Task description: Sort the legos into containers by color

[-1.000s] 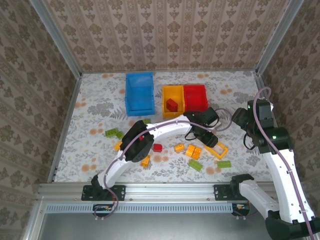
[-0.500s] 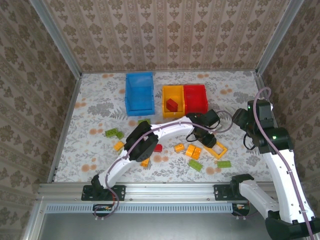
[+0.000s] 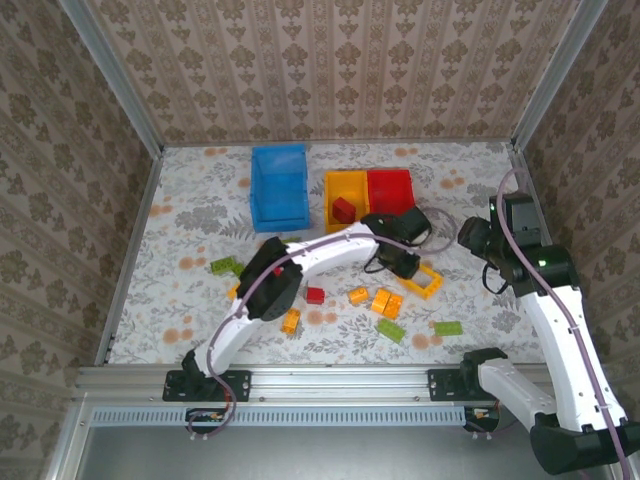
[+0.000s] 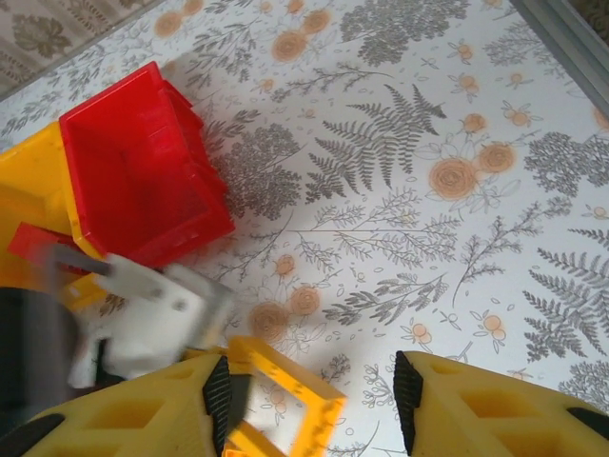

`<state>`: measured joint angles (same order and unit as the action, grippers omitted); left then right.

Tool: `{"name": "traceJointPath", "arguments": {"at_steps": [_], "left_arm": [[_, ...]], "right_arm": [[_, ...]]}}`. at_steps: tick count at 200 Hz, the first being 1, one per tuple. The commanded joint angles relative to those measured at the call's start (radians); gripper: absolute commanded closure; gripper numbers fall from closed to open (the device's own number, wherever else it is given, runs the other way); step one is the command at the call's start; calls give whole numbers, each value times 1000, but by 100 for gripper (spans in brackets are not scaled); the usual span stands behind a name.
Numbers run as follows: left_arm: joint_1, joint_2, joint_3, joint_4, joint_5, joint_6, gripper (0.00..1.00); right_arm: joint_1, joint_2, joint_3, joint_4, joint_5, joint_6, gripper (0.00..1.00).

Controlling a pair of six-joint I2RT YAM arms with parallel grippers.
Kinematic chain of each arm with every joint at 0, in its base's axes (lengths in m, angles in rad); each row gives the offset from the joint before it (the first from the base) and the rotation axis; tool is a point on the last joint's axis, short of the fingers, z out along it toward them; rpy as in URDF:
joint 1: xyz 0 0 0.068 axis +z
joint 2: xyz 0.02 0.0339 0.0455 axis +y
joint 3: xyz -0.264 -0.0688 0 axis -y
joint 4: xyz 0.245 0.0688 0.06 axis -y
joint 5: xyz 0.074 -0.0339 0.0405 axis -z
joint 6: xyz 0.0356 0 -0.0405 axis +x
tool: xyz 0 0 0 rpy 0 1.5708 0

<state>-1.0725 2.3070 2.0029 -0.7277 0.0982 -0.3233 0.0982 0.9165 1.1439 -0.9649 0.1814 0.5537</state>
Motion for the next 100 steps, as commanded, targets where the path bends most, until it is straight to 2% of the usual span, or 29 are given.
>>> {"name": "traceJointPath", "arguments": {"at_steps": [1,27,55,76,100], "left_arm": [[79,-189,-29,-81,-150,-40,78],[207,-306,-80,-176,-250,-65,78],[372,-386,-100,-229,-323,-69,79],[481,-390,-76,-247,-378,-72,78],[571,-341,-15,-248,-431,-80,78]], "right_arm": [[15,32,54,64,-71,-79,49],[107,95,71,156,-153,-114,49],[287,188,79,331,-242,-118,49],[408,305,135,419,-285,-114,48],[469,452,229,473,-343,-91,49]]}}
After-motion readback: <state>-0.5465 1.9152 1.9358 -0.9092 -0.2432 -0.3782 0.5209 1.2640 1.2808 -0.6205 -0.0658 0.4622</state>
